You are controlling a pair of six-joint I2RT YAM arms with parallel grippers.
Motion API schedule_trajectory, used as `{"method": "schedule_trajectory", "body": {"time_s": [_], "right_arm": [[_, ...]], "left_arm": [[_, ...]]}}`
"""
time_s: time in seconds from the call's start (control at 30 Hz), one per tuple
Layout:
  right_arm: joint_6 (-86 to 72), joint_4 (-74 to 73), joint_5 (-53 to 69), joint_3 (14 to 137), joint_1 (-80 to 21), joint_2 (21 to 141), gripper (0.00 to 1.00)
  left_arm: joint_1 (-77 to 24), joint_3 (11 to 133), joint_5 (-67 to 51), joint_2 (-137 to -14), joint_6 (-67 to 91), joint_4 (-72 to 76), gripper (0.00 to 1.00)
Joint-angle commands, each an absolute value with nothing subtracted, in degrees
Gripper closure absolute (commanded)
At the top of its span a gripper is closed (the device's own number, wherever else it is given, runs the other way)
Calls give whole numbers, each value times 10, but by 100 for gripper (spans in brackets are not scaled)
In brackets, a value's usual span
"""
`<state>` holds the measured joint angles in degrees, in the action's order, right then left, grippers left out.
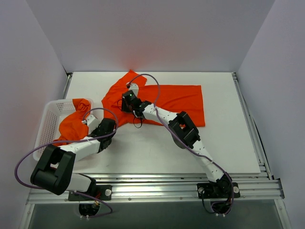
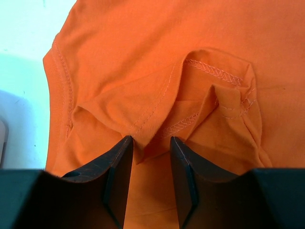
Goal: Fold and stack the t-shirts
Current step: Fold the tshirt
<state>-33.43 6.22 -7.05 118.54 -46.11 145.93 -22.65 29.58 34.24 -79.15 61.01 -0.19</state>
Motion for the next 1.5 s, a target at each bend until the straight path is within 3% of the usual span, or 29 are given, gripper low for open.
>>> {"method": "schedule_trajectory", "body": {"time_s": [0.0,0.37,1.13,1.3,1.43,1.47], "right_arm": [[-341,67,-66,1225,-458,1452,67],[-348,59,-49,1279,-461,1491,69],[-355,72,-45,1237,-459,1482,71],[-357,74,-40,1244,-459,1490,78],[-355,69,-33,1262,-457,1503,100],[-355,69,-34,1268,-457,1505,100]], "left_arm": [[-224,297,352,-780,608,15,88],[-224,294,352,-776,607,17,88],[-224,292,353,-774,606,22,88],[-224,291,353,-773,606,22,88],[-224,291,353,-773,606,22,88],[-224,290,352,-773,606,22,88]]}}
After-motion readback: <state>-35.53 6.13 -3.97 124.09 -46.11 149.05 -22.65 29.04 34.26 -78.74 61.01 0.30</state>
